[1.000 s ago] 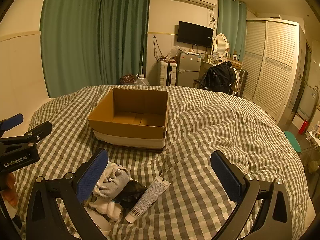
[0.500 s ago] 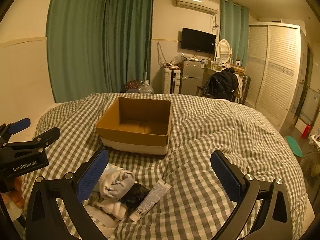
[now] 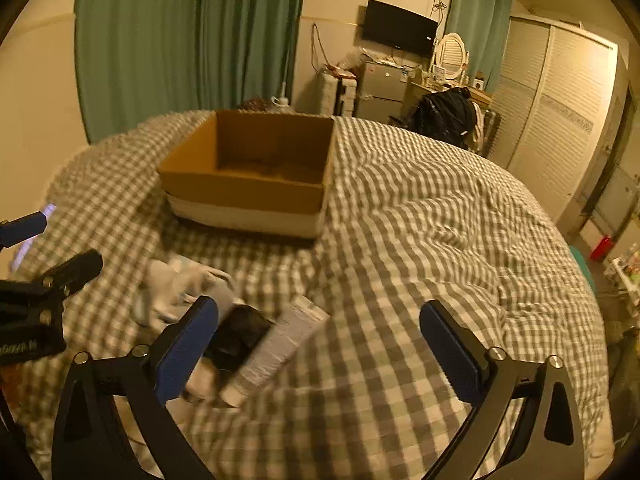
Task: Organize objects
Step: 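Grasp the white sock with the left tool while the right tool grasps the toothpaste tube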
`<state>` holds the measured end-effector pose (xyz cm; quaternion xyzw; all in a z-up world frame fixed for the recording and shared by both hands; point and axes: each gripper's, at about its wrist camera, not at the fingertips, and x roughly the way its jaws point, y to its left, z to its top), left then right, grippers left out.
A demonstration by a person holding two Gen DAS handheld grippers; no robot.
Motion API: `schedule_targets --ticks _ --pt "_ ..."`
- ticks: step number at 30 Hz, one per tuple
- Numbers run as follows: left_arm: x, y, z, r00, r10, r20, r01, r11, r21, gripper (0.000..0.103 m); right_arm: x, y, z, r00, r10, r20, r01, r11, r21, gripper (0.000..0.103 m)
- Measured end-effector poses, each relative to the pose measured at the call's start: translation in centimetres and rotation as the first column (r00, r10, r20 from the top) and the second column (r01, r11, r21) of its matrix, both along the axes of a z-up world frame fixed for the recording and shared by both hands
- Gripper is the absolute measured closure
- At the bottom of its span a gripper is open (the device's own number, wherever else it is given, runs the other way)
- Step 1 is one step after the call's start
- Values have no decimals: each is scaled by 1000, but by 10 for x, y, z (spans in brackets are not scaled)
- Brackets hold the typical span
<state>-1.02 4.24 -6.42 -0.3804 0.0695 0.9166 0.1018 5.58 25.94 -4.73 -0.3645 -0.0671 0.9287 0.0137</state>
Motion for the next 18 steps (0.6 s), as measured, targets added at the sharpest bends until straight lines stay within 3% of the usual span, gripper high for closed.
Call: schedule_targets --ticks 6,9,11,12,14,18 --pt "-11 32 -26 989 -123 85 123 992 12 0 -13 13 -19 998 -18 53 17 1000 12 5" --pt "-24 39 -39 977 -171 126 168 985 35 5 -21 16 -28 996 -28 89 27 999 17 12" --pt "-35 40 -50 965 -198 171 189 980 69 31 -24 18 -33 992 -36 118 35 999 12 14" --pt "-39 39 -55 959 -214 187 199 975 98 39 -26 20 -36 991 -36 131 36 999 3 14" --pt "-42 38 -56 959 -232 166 213 970 120 62 -28 20 -39 989 -26 142 27 1000 2 15" --pt "-35 22 -41 975 -191 113 179 978 111 63 -35 11 -43 986 -6 167 4 1000 8 17"
